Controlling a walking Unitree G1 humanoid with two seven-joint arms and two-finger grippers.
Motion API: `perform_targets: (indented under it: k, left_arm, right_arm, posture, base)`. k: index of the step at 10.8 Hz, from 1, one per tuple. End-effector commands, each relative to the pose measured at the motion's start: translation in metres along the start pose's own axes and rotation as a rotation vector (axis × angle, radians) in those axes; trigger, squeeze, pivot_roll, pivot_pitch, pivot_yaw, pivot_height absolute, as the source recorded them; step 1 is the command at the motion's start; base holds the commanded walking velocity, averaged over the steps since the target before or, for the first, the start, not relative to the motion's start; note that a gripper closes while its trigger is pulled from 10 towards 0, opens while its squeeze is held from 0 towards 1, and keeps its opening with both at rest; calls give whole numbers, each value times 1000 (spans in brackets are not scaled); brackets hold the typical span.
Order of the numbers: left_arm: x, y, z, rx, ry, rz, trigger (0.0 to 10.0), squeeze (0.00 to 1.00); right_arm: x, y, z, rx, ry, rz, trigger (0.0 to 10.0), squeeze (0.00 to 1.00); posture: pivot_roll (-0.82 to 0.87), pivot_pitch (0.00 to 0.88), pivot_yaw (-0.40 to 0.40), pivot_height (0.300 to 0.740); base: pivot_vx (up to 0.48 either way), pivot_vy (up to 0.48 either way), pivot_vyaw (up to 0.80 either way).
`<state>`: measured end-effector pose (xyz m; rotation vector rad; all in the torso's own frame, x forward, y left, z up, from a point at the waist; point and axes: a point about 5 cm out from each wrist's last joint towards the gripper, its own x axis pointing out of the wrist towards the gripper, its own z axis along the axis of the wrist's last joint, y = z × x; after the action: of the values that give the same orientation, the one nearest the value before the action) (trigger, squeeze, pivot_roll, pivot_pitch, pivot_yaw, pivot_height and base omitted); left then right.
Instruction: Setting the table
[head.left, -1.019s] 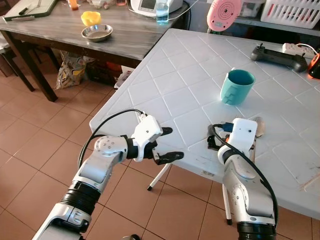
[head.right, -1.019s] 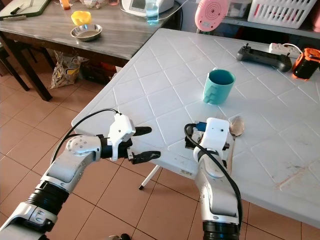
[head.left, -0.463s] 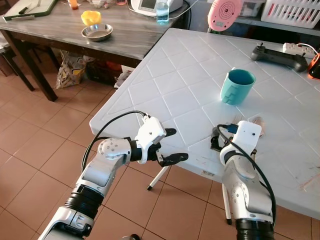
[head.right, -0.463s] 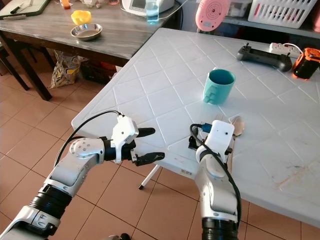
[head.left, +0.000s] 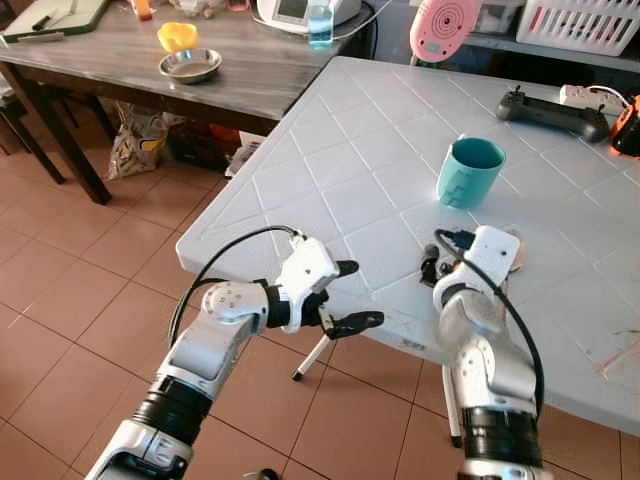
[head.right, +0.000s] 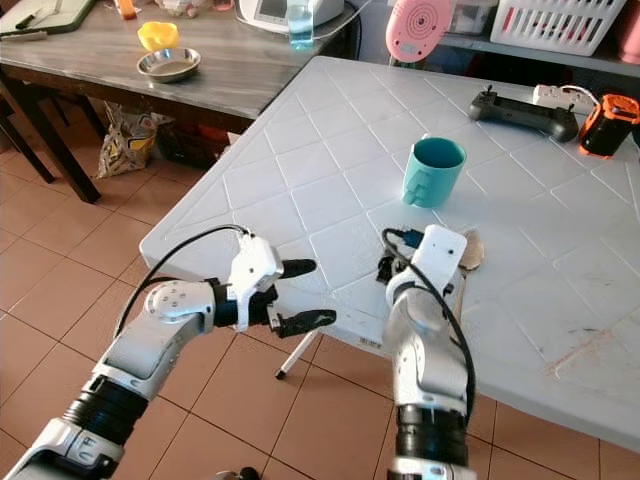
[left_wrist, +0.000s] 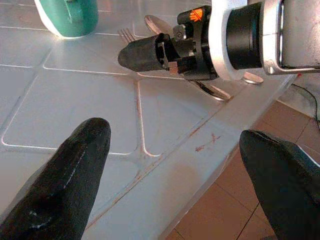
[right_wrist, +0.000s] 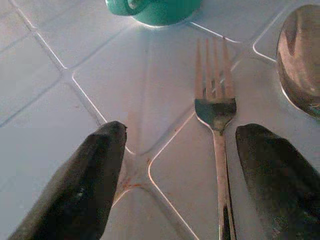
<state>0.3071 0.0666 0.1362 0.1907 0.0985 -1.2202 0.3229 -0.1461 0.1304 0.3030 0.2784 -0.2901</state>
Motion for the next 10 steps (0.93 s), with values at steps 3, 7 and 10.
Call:
perform_targets:
  k: [3,7,10]
  left_arm:
    - [2,-3,4,13,4,-22,10000,0]
    - [5,-3,6,9,8,-35,10000,0]
    - [5,-5,5,11,11,-45,10000,0]
  right_arm:
    - [-9,0,-17,-40,117,-71,0,0]
    - [-21,-7,-24,-60,160,-104,10000,82]
    - [-24,-12,-24,-76,163,-134,10000,816]
  posture:
    - [36,136,25,740]
    - [32,132,27,740]
    - [31,133,31,740]
  base:
    - [0,0,0]
    - [0,0,0]
    - [0,0,0]
